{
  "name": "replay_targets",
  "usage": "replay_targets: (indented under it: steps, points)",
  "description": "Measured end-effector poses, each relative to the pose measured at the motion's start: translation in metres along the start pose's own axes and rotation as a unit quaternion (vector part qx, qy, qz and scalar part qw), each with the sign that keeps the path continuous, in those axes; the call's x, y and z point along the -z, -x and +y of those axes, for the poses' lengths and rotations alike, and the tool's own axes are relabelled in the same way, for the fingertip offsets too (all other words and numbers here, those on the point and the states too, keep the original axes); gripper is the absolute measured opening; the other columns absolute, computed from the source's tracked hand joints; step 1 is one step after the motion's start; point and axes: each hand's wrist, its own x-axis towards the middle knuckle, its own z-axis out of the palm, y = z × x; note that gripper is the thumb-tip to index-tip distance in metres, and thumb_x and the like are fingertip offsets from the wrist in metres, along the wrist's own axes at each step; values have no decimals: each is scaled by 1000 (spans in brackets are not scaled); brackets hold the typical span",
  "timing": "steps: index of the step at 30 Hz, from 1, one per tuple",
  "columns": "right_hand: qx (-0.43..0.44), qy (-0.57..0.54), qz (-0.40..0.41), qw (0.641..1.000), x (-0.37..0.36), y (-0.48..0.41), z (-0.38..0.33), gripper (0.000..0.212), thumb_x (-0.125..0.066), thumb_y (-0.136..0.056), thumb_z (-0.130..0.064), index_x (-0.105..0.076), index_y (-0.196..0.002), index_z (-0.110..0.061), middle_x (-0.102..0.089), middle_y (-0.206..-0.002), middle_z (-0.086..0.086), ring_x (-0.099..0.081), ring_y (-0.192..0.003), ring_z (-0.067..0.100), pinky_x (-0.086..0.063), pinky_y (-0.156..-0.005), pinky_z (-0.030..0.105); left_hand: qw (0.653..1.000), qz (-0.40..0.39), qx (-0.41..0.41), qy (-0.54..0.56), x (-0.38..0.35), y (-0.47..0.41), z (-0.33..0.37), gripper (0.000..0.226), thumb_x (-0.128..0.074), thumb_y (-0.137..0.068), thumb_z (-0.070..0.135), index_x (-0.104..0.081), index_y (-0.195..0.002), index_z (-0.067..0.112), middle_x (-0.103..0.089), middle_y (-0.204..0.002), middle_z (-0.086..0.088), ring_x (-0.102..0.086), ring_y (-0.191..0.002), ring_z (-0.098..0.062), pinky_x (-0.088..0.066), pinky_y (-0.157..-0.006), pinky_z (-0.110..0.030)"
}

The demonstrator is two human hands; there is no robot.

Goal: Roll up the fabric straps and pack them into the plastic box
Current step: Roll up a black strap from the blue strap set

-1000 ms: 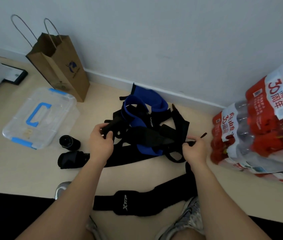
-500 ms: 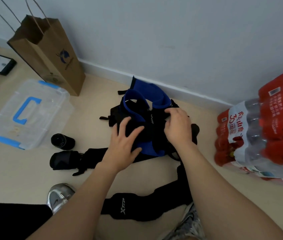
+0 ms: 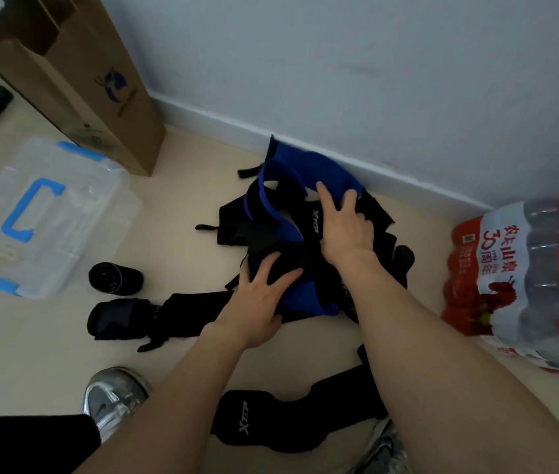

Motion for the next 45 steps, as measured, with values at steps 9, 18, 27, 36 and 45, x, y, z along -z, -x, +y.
replay_targets:
  steps: [9,18,27,36,45]
  points:
    - [-8,122,18,992,8,-10,17,64,-91,-79,-29,-60,-133,-16,-44,-149,14,-43,-138,36,-35,-113,51,999,-44,20,12,10,-2,8,88,-62,-102,22,-10,-168,47,14,-174,0,7,-160,-54,-21,-128,-69]
    - [84,-146,200,965,88,19,44,45,-72,-74,-33,-57,-116,-34,-62,-98,-11,-53,-105,30,-25,-85,40,993,-56,96,33,43,11,28,71,-52,-106,17,-23,-165,45,19,-173,-4,-3,-152,-65,-24,-126,-69]
    - [95,-202,149,963,218,84,19,22,-57,-79,-47,-62,-99,-39,-58,-98,-7,-46,-104,24,-38,-94,39,909,142,235,312,140,43,89,42,-47,-108,43,-75,-113,13,-65,-135,-18,-60,-121,-40,-48,-108,-49]
    - [40,-335,19,941,179,164,0,12,-66,-103,-18,-71,-93,-18,-73,-86,6,-69,-92,29,-51,-79,36,609,159,176,757,135,64,114,30,-61,-110,17,-65,-130,-5,-76,-118,-25,-76,-106,-41,-65,-82,-55]
    - [-224,-596,24,770,85,199,4,28,-64,-99,-17,-81,-117,-29,-76,-118,2,-67,-99,20,-54,-74,31,627,183,152,741,103,75,104,26,-54,-113,14,-66,-134,5,-75,-124,-19,-73,-111,-30,-62,-86,-40]
